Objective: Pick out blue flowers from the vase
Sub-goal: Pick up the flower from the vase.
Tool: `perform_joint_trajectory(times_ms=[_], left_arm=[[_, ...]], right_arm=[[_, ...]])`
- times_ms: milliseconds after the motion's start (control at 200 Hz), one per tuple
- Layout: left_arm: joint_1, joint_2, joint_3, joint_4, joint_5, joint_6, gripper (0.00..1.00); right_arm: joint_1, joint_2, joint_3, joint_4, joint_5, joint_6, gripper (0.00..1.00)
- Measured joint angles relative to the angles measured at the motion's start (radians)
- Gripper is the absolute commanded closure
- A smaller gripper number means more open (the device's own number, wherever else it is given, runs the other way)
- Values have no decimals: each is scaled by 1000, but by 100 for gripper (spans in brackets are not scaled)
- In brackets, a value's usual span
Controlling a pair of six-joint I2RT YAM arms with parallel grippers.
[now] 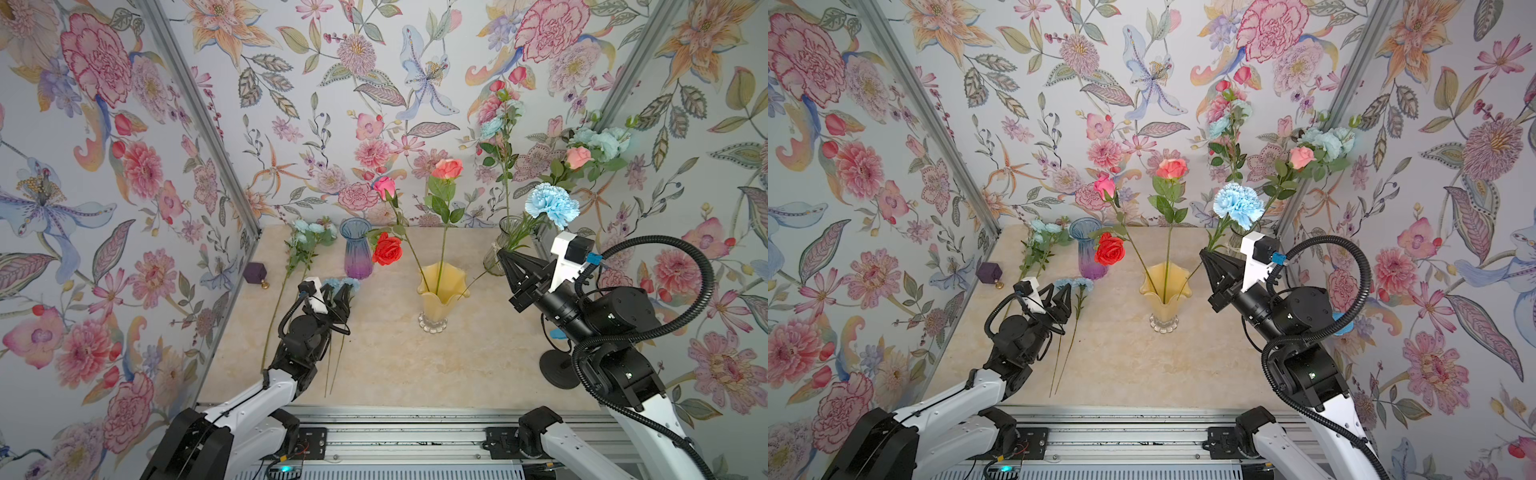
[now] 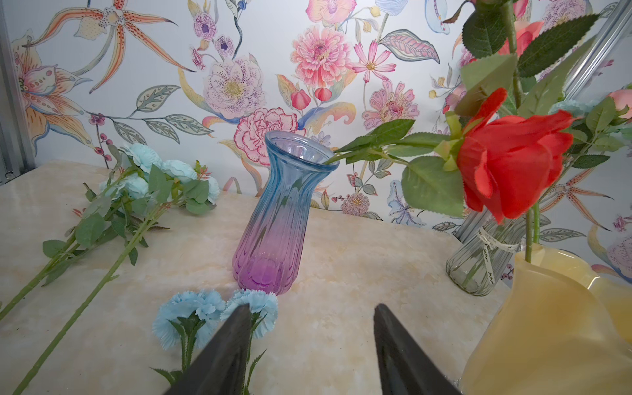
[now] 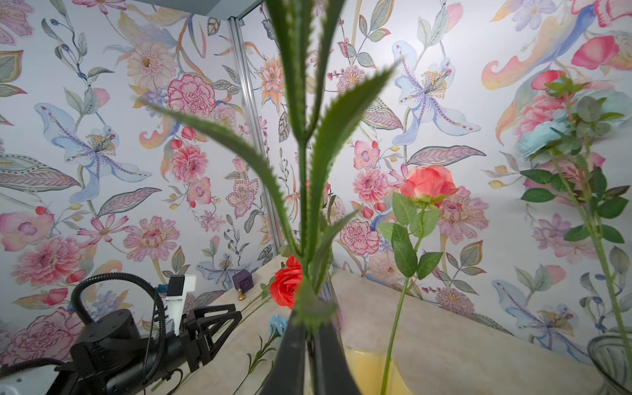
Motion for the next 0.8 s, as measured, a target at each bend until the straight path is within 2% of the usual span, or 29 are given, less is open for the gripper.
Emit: perform_joint_trajectory(times_ms=[170,335,565,801], left_arm=[[-14,-30,0,19,26,19,40],[-17,-39,23,4,109,24,39],[-18,-119,103,-54,276,27,37],[-15,-114,180,-82,523,10,38]], right_arm=[[0,-11,7,1,-51,23,92],[0,47,61,0,-121,28,93],[29,248,117,-14,-217,25,93],[156,475,204,-124,-251,-51,93]])
